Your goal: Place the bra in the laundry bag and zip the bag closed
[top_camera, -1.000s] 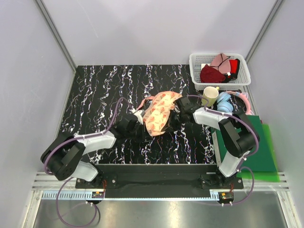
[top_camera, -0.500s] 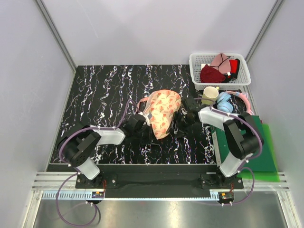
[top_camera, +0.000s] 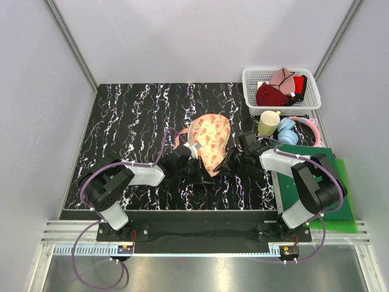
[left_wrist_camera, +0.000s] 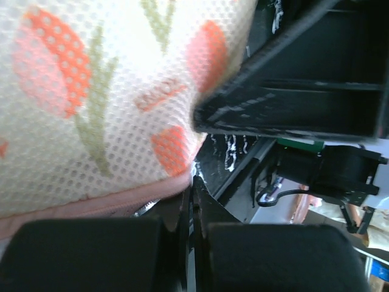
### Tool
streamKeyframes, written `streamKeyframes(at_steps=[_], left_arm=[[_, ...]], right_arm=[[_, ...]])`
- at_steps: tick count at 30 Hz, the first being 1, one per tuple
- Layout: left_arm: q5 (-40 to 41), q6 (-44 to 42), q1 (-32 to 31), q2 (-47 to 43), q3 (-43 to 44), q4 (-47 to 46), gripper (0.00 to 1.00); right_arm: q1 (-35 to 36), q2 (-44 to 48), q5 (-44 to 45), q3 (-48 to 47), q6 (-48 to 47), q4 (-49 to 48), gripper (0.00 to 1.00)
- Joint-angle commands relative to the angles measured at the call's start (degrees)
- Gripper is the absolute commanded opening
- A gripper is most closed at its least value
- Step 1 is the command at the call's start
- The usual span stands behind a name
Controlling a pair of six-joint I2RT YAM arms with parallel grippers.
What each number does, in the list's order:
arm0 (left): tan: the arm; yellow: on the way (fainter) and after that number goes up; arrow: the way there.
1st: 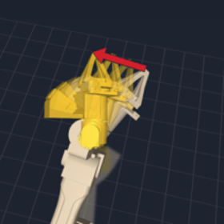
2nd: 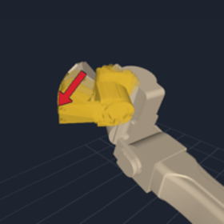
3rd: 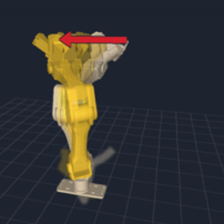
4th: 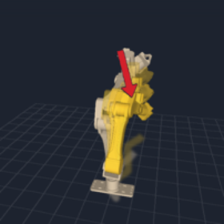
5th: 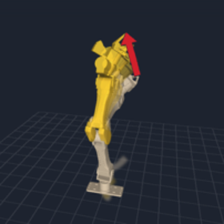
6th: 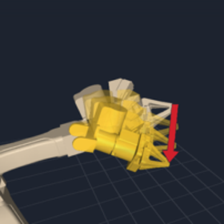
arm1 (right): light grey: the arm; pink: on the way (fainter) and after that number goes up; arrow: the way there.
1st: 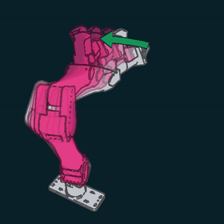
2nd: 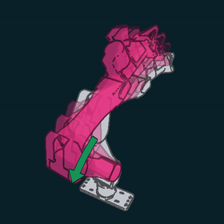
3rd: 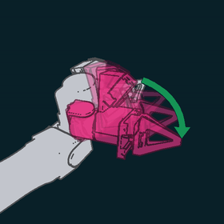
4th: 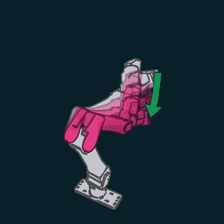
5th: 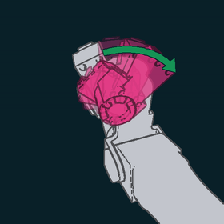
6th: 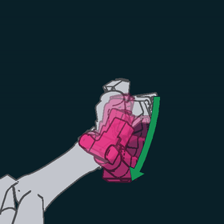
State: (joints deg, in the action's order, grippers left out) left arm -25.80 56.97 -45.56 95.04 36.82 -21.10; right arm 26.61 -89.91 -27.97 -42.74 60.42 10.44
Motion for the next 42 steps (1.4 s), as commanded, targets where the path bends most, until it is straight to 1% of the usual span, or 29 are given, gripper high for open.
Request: streamKeyframes(at_steps=[1, 2, 3, 4, 5, 6, 7, 8, 9, 11, 16, 18, 20, 21, 22, 23, 24, 26, 27, 28, 29, 30, 31, 32, 33, 36, 39, 40, 42], left_arm=[[-2.15, 2.62, -0.49, 0.32, 1.15, -5.62, 0.0], [-1.8, 2.36, -0.49, 0.23, 1.24, -3.96, 0.0], [-0.49, 1.92, -0.49, 0.05, 1.41, -2.03, 0.0], [0.57, 0.0, -0.49, -0.12, 2.02, 0.16, 0.0], [1.88, -1.58, -0.41, -0.47, 2.46, 6.01, 0.0], [5.64, -3.6, -0.23, -0.56, 3.43, 10.16, 0.0], [8.02, -7.97, -0.06, -0.56, 5.35, 14.82, 0.0], [10.05, -10.1, 0.47, -0.48, 6.15, 22.0, 0.0], [14.07, -12.04, 0.91, -0.47, 6.68, 25.03, 0.0], [17.18, -15.9, 2.4, -0.91, 6.43, 30.3, 0.0], [19.74, -21.54, 3.99, -3.81, 5.46, 34.2, 0.0], [17.47, -22.6, 3.9, -3.73, 5.28, 34.02, 0.0], [15.44, -23.39, 3.03, -4.16, 4.84, 31.57, 0.0], [13.26, -23.31, 2.5, -4.51, 4.49, 30.17, 0.0], [12.1, -22.61, 1.54, -5.13, 4.66, 27.98, 0.0], [10.61, -21.91, 1.01, -5.13, 5.01, 27.26, 0.0], [9.99, -21.29, 0.57, -5.05, 6.15, 26.91, 0.0], [7.19, -17.35, 0.3, -4.78, 6.51, 23.32, 0.0], [6.13, -15.33, 0.3, -4.61, 6.34, 21.3, 0.0], [5.33, -11.74, 0.21, -4.52, 6.51, 17.71, 0.0], [4.54, -10.58, -0.05, -3.65, 7.21, 16.81, 0.0], [4.36, -9.78, -0.23, -3.2, 8.17, 16.45, 0.0], [4.18, -9.25, -0.67, -2.76, 10.18, 16.44, 0.0], [3.66, -8.9, -0.93, -1.89, 10.9, 16.18, 0.0], [3.31, -8.55, -0.93, -1.62, 11.43, 15.92, 0.0], [1.81, -7.93, -1.37, -0.57, 13.01, 15.48, 0.0], [1.19, -7.49, -2.07, -0.21, 13.28, 15.3, 0.0], [1.11, -7.4, -2.25, -0.12, 13.28, 15.04, 0.0], [0.67, -7.4, -2.69, 0.14, 13.63, 14.78, 0.0]], right_arm=[[0.37, -1.23, 1.42, 1.96, 5.13, -7.53, 0.24], [0.37, -0.97, 1.86, 2.22, 5.32, -7.71, 0.19], [0.28, -0.8, 2.47, 2.57, 5.32, -7.54, 0.05], [-0.06, -0.62, 3.17, 2.75, 5.14, -7.54, 0.0], [-0.42, -0.88, 3.7, 2.84, 4.45, -7.36, 0.0], [-1.03, -1.23, 3.53, 2.32, 3.22, -6.14, 0.0], [-2.08, -1.76, 3.62, 1.62, -0.18, -4.74, 0.0], [-2.44, -2.54, 4.14, 0.83, -2.05, -3.24, 0.0], [-2.7, -2.9, 4.76, -0.14, -3.8, -0.71, 0.0], [-4.1, -3.17, 6.25, -0.67, -8.03, 1.16, 0.0], [-7.18, -2.73, 7.84, -2.17, -14.0, 3.97, 0.0], [-7.36, -3.95, 7.84, -5.49, -16.46, 5.9, 0.0], [-7.36, -6.14, 5.91, -8.4, -19.72, 7.22, 0.0], [-7.28, -6.68, 5.38, -11.8, -20.6, 10.19, 0.0], [-7.27, -7.12, 4.68, -13.14, -22.0, 11.26, 0.0], [-7.27, -7.3, 4.59, -14.38, -22.36, 12.4, 0.1], [-7.19, -7.12, 5.11, -16.56, -22.63, 16.07, 0.25], [-7.19, -5.46, 5.12, -17.37, -22.37, 18.56, 0.45], [-7.19, -4.58, 4.59, -16.85, -21.24, 20.22, 0.57], [-7.19, -2.66, 2.5, -15.89, -20.35, 20.15, 0.61], [-6.93, -1.51, 1.17, -13.18, -19.04, 19.63, 0.63], [-6.75, -0.45, -0.06, -11.59, -15.81, 17.36, 0.67], [-6.14, 0.69, -2.07, -9.92, -14.04, 15.6, 0.68], [-5.7, 2.18, -2.96, -6.86, -12.36, 11.49, 0.7], [-5.17, 2.54, -3.41, -5.79, -9.3, 9.45, 0.7], [-3.76, 1.15, -4.29, -4.02, -6.64, 4.78, 0.7], [-3.06, -1.4, -4.47, -4.28, -5.76, 2.05, 0.66], [-2.97, -2.63, -4.38, -4.28, -5.49, 1.43, 0.61], [-2.88, -4.04, -3.85, -4.46, -4.88, 0.11, 0.56]])
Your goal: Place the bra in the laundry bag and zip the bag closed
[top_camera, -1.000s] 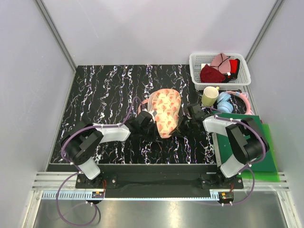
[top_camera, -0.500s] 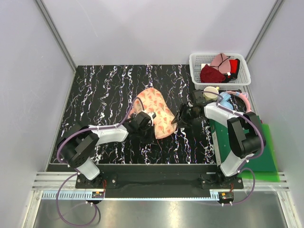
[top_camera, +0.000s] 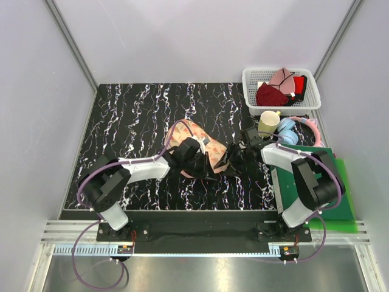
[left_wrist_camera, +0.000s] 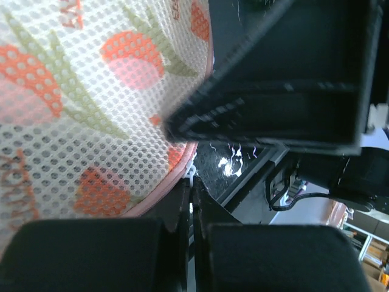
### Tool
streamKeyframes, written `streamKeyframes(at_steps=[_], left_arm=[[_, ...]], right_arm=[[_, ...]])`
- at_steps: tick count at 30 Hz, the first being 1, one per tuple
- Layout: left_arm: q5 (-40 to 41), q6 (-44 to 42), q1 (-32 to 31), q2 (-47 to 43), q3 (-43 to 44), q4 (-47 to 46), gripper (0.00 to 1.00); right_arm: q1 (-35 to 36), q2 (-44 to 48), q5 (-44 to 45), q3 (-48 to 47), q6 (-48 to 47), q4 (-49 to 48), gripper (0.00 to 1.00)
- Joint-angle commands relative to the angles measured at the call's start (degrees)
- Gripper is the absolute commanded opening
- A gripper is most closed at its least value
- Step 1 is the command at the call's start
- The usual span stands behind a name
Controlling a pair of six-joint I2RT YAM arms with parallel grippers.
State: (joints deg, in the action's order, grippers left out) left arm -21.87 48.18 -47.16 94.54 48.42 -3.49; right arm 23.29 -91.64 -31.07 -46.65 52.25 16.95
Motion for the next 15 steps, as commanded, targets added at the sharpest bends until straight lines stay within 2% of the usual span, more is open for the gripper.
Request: streamKeyframes(at_steps=[1, 2, 4, 5, 6, 7, 11, 12, 15], left_arm=[[-3.36, 1.39, -1.18, 0.9, 2.11, -3.19, 0.0], [-3.97, 1.3, -1.18, 1.08, 2.2, -3.11, 0.0], [-4.5, 1.39, -1.18, 1.43, 2.11, -2.5, 0.0], [-3.46, 1.04, -1.18, 1.17, 1.85, -1.53, 0.0], [-2.4, -0.27, -0.92, 0.56, 1.15, 1.52, 0.0], [-0.13, -0.89, -0.4, -0.58, 0.62, 3.21, 0.0], [2.61, -2.39, 6.09, -6.55, -6.57, 7.69, 0.0], [3.14, -4.65, 9.24, -7.69, -8.59, 10.49, 0.0], [4.38, -9.84, 13.39, -11.74, -9.58, 15.59, 0.0]], right_arm=[[0.44, -3.54, -0.57, -0.63, 3.3, -6.66, 0.54], [0.44, -4.07, -0.57, -0.81, 3.21, -7.1, 0.42], [0.35, -5.04, 0.04, -1.07, 2.86, -7.11, 0.26], [0.35, -5.04, 0.22, -1.07, 2.6, -6.76, 0.09], [0.09, -5.31, 0.74, -1.16, 1.55, -6.23, 0.04], [-0.08, -5.48, 1.27, -1.42, 0.76, -4.84, 0.0], [-2.19, -6.8, 2.77, -3.09, -6.87, -0.78, 0.0], [-2.72, -7.15, 2.51, -3.61, -8.29, -0.43, 0.0], [-3.25, -8.99, 1.89, -7.04, -13.48, 1.85, 0.0]])
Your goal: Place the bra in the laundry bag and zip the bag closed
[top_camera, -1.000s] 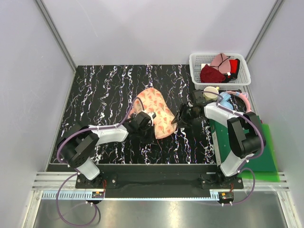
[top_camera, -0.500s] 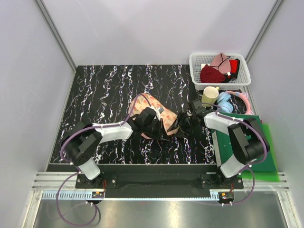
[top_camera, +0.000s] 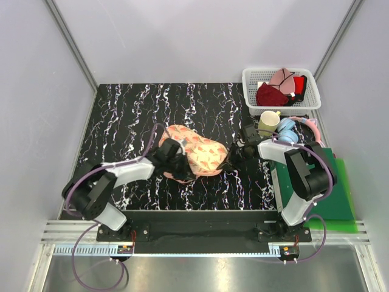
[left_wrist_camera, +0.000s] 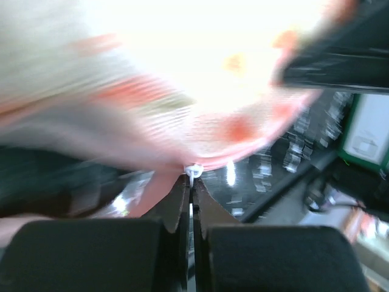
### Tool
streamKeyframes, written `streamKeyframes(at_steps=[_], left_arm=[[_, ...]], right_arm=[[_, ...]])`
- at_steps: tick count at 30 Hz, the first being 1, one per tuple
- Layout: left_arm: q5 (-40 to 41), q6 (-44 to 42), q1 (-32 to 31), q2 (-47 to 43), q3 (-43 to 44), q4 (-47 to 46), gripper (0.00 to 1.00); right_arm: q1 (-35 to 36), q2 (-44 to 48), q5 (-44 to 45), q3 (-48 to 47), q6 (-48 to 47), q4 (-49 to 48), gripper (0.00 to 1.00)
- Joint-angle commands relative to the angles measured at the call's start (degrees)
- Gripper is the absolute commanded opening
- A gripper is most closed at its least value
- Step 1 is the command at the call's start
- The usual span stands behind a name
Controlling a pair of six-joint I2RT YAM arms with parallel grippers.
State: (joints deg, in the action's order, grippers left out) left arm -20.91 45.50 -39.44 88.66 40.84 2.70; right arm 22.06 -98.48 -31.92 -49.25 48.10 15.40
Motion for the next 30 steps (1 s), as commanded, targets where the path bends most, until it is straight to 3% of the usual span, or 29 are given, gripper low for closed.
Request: streamKeyframes(at_steps=[1, 6, 10, 13, 15, 17, 22, 30], left_arm=[[3.42, -8.22, 6.21, -6.22, -1.38, 11.0, 0.0], [1.22, -8.32, 5.52, -7.28, -0.59, 11.02, 0.0], [-1.14, -2.18, 3.59, -6.22, 1.26, 3.82, 0.0], [-2.12, 3.97, 2.44, -4.38, 2.49, -2.51, 0.0], [-2.65, 6.53, 1.91, -3.06, 4.15, -6.03, 0.0], [-3.79, 7.15, 1.56, -1.04, 6.52, -6.91, 0.0], [-5.54, 6.71, 0.77, 1.77, 9.34, -6.57, 0.0], [-6.34, 6.71, -0.9, 1.25, 8.73, -6.39, 0.0]], right_arm=[[-2.11, -2.59, 2.39, -6.36, -10.29, 4.28, 0.0], [-2.03, -6.89, 3.09, -14.28, -14.61, 9.02, 0.02], [-1.5, -8.66, 2.39, -22.01, -14.17, 17.53, 0.44], [-0.18, -5.16, 4.85, -21.16, -10.5, 20.54, 0.63], [0.08, -0.35, 6.34, -17.83, -7.94, 20.38, 0.7], [0.96, 3.01, 6.09, -15.09, -3.38, 17.57, 0.74], [3.68, 8.04, 4.58, -7.88, 7.87, 7.57, 0.73], [5.27, 3.3, 4.15, -7.87, 12.9, -0.1, 0.59]])
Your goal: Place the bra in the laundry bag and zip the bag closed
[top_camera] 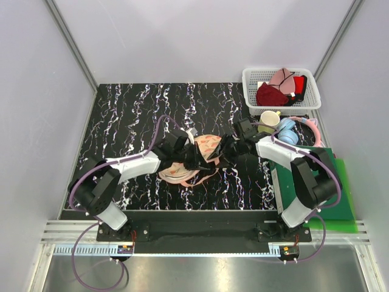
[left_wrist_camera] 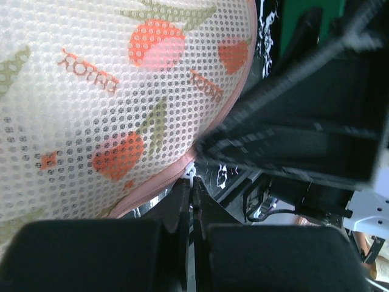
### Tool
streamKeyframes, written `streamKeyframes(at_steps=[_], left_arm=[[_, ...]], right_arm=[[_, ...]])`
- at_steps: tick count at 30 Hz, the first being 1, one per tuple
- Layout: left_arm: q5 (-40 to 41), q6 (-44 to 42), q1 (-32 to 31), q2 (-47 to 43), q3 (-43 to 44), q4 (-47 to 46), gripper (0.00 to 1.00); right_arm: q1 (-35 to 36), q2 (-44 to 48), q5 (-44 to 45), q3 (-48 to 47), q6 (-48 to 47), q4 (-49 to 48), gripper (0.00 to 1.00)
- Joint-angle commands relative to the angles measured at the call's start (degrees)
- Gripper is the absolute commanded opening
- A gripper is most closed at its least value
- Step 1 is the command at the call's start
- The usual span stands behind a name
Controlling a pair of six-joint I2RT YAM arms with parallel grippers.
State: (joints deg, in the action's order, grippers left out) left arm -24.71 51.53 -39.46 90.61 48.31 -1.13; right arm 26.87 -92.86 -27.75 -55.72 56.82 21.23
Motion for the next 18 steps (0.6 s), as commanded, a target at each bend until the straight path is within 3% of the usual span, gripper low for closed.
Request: streamKeyframes(at_steps=[1, 5, 6, 10, 18], left_arm=[[-2.45, 0.51, -1.05, -0.87, 0.82, -2.65, 0.0], [-2.54, -0.11, -1.32, -2.1, -0.5, -2.57, 0.0], [-2.28, -0.11, -1.32, -2.89, -1.02, -2.57, 0.0], [-0.61, -2.47, -0.36, -6.57, -5.24, 0.93, 0.0], [3.0, -5.73, 8.95, -21.78, -19.39, 10.42, 0.0]], right_arm=[[0.46, -2.67, -0.03, -1.49, 4.7, -6.29, 0.56], [0.37, -4.61, 1.03, -1.84, 4.88, -6.82, 0.38], [0.37, -4.96, 1.2, -1.84, 4.36, -6.82, 0.25], [-1.64, -6.72, 0.24, -1.32, 1.81, -6.56, 0.0], [-8.33, -11.46, -5.83, -6.49, -14.94, -1.91, 0.0]])
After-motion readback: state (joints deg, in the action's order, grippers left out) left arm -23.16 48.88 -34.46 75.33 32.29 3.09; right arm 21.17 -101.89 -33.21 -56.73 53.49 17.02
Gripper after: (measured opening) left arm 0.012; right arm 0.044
